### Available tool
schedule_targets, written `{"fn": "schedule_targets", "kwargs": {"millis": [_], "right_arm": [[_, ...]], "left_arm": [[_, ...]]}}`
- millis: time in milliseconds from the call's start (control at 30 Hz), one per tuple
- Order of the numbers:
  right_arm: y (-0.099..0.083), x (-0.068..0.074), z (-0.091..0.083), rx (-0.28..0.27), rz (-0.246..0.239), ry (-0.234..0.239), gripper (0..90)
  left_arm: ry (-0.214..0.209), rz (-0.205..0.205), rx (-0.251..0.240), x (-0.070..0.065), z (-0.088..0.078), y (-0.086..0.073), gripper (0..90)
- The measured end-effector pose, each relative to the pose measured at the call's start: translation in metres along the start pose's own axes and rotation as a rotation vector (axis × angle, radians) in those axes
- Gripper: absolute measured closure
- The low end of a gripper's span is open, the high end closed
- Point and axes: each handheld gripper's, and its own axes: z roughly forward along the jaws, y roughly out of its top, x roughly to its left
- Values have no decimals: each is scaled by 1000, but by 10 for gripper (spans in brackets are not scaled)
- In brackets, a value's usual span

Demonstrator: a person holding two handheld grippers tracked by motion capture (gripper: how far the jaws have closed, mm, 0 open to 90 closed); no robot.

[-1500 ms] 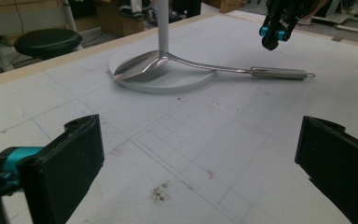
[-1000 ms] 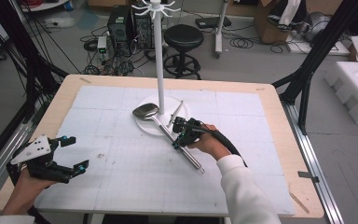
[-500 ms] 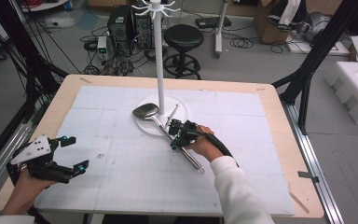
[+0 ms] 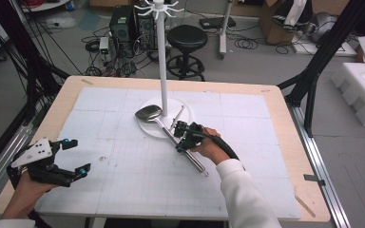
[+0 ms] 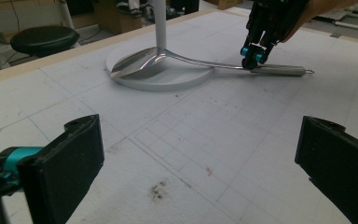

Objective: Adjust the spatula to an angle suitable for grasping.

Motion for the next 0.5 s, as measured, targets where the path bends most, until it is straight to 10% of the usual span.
{"fn": "schedule_targets", "kwargs": {"millis": [500], "right_arm": [[-12,-2,-7,45,20,5,899]], "left_arm": [[-1,3,3,-1,0,0,17]]}}
